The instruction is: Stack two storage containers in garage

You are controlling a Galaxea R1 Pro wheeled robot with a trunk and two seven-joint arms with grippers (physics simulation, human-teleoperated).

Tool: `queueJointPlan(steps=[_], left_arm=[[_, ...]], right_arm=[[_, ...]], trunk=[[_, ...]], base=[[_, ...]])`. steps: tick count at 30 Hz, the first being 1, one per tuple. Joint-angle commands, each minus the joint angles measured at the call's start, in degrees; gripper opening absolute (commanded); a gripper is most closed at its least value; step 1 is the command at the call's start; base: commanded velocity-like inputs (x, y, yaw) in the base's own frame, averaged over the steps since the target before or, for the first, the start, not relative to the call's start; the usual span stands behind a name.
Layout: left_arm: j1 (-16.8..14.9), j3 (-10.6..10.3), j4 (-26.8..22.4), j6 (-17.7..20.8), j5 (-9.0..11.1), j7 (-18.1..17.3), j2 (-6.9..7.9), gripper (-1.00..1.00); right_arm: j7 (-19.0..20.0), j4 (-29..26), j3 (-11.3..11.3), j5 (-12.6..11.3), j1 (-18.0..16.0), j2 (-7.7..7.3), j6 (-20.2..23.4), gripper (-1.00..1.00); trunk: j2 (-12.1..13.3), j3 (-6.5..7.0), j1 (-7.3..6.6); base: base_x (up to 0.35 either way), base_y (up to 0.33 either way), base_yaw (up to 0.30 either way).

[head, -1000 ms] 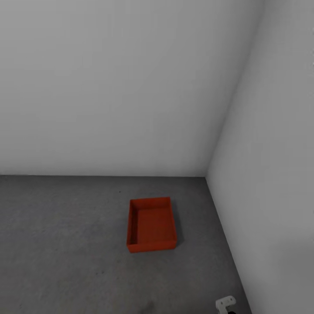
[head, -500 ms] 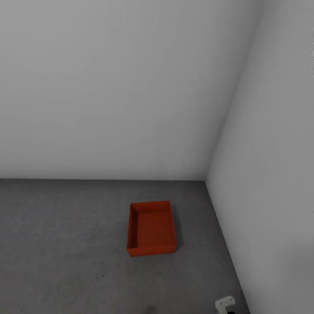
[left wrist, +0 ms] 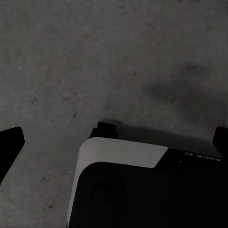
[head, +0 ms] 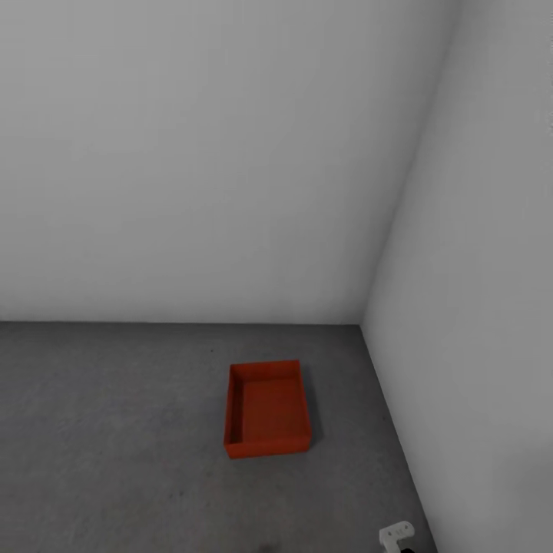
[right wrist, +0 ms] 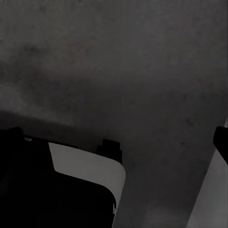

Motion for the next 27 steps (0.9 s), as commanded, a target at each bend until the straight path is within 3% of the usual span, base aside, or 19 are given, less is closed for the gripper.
queueJointPlan(steps=[1, 27], left_arm=[[0.0, 0.0, 0.1, -0.2, 0.2, 0.0, -0.01, 1.00], [0.0, 0.1, 0.1, -0.1, 0.2, 0.0, -0.01, 1.00]], right_arm=[[0.1, 0.2, 0.4, 0.1, -0.1, -0.01, -0.4, 1.00], [0.1, 0.2, 0.4, 0.1, -0.1, -0.01, -0.4, 1.00]], trunk=[[0.4, 0.23, -0.22], [10.8, 7.33, -5.93]], base=[[0.000, 0.000, 0.000], [0.000, 0.000, 0.000]])
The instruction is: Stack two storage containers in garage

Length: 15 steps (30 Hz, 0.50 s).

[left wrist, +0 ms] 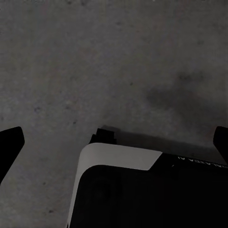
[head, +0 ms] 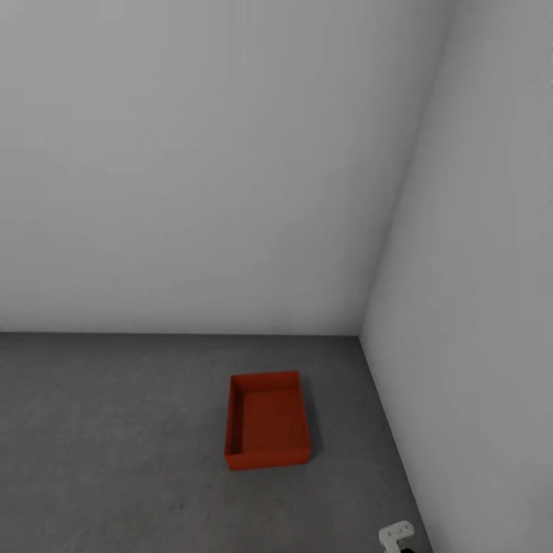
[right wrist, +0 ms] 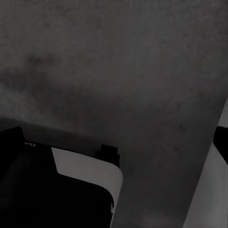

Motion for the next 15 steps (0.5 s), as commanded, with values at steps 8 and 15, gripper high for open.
queueJointPlan(steps=[8, 15], left_arm=[[0.0, 0.0, 0.1, -0.2, 0.2, 0.0, -0.01, 1.00], [0.0, 0.0, 0.1, -0.2, 0.2, 0.0, -0.01, 1.00]], right_arm=[[0.1, 0.2, 0.4, 0.1, -0.1, -0.01, -0.4, 1.00], [0.1, 0.2, 0.4, 0.1, -0.1, -0.01, -0.4, 1.00]], trunk=[[3.2, 2.13, -1.75], [3.2, 2.78, -1.75]], base=[[0.000, 0.000, 0.000], [0.000, 0.000, 0.000]])
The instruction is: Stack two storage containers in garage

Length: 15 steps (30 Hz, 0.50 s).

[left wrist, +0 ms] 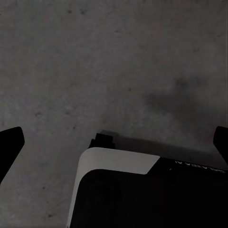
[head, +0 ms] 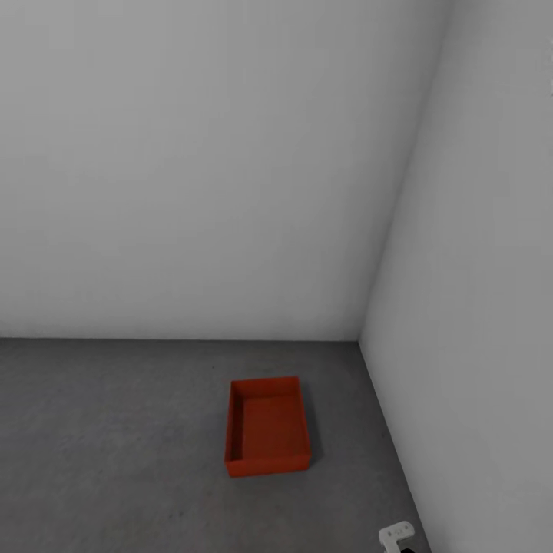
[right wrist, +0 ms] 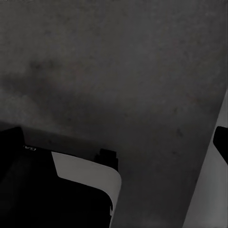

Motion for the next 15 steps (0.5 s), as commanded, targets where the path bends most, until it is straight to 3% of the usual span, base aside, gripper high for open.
queueJointPlan(steps=[1, 11, 15], left_arm=[[0.0, 0.0, 0.1, -0.2, 0.2, 0.0, -0.01, 1.00], [0.0, 0.0, 0.1, -0.2, 0.2, 0.0, -0.01, 1.00], [0.0, 0.0, 0.1, -0.2, 0.2, 0.0, -0.01, 1.00]], right_arm=[[0.1, 0.2, 0.4, 0.1, -0.1, -0.01, -0.4, 1.00], [0.1, 0.2, 0.4, 0.1, -0.1, -0.01, -0.4, 1.00], [0.1, 0.2, 0.4, 0.1, -0.1, -0.01, -0.5, 1.00]], trunk=[[-0.1, 0.02, 0.02], [-0.1, 0.96, 0.02], [1.5, 2.05, -0.86]], base=[[0.000, 0.000, 0.000], [0.000, 0.000, 0.000], [0.000, 0.000, 0.000]])
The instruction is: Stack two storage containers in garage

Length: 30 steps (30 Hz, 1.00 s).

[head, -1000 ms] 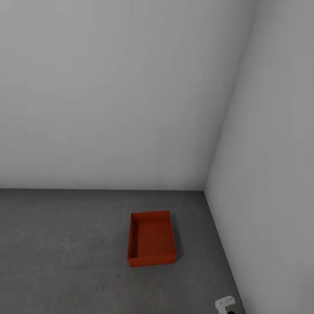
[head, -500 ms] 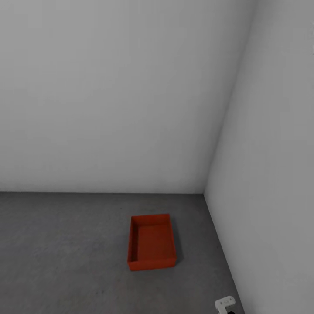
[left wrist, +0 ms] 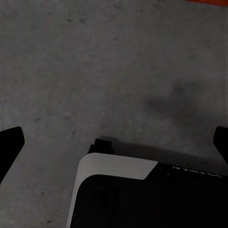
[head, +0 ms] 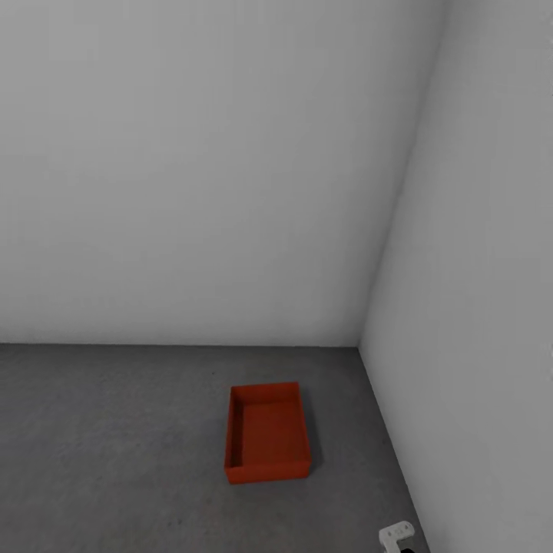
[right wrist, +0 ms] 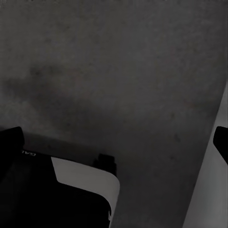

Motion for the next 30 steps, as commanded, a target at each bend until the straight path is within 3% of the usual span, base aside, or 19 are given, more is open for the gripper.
queueJointPlan(steps=[1, 30], left_arm=[[0.0, 0.0, 0.1, -0.2, 0.2, 0.0, -0.01, 1.00], [0.0, 0.0, 0.1, -0.2, 0.2, 0.0, -0.01, 1.00]], right_arm=[[0.1, 0.2, 0.4, 0.1, -0.1, -0.01, -0.4, 1.00], [0.1, 0.2, 0.4, 0.1, -0.1, -0.01, -0.4, 1.00]], trunk=[[0.3, 0.20, -0.21], [11.6, 7.95, -6.36]], base=[[0.000, 0.000, 0.000], [0.000, 0.000, 0.000]])
